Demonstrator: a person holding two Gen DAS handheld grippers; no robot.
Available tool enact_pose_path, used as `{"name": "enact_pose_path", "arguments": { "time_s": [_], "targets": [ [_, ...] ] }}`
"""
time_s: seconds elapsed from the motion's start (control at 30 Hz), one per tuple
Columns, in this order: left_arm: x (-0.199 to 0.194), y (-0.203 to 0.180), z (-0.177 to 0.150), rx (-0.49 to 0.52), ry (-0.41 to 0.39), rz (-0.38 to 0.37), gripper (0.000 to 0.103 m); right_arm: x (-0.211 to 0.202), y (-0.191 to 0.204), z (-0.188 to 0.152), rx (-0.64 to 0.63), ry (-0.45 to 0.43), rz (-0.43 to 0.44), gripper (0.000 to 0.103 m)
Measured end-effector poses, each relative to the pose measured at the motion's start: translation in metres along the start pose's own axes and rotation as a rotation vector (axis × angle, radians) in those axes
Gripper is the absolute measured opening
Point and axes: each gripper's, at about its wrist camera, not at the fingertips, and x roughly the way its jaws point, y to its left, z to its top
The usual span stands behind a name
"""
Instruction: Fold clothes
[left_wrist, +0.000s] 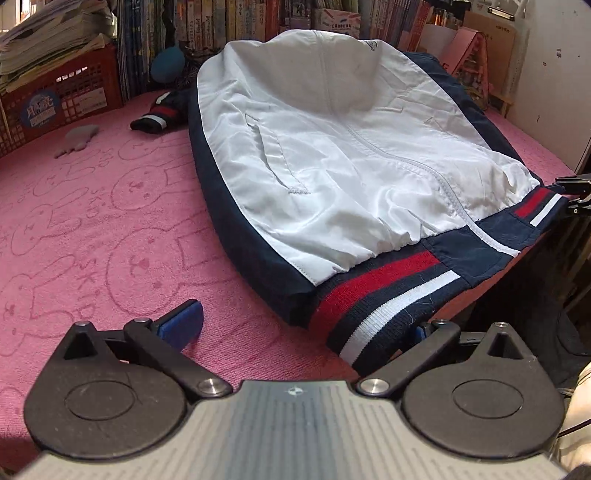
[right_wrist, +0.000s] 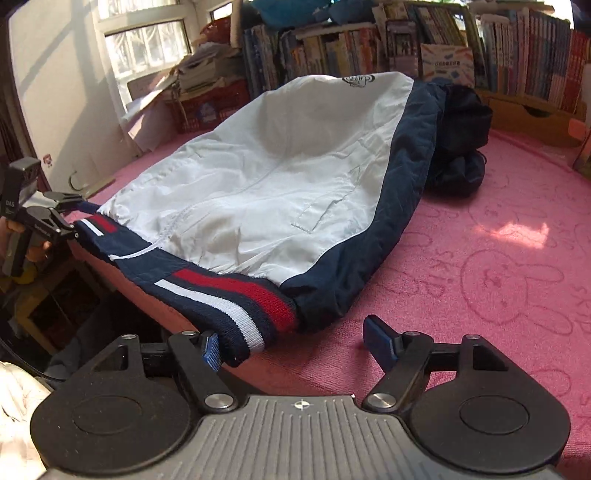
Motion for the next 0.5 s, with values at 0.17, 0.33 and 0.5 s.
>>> {"name": "enact_pose_path", "arguments": {
  "time_s": [0.17,0.33,0.5],
  "targets": [
    [0.001,-0.009,-0.001,0.008,-0.009,-0.022,0.103,-0.015,-0.007,-0.009,0.099,-0.033,0.098,0.08],
    [-0.03,-0.002,-0.006,-0.026,-0.032,-0.122,0.103,-0.046,0.017,-0.005,0.016,-0.091,0.211,0.087],
    [-0.076,-0.002,0.001,-0.137,-0.239,-0.227,0.103,-0.04,0.05,0.022,-0.033,-0.26,0.127,0.096]
  ]
}}
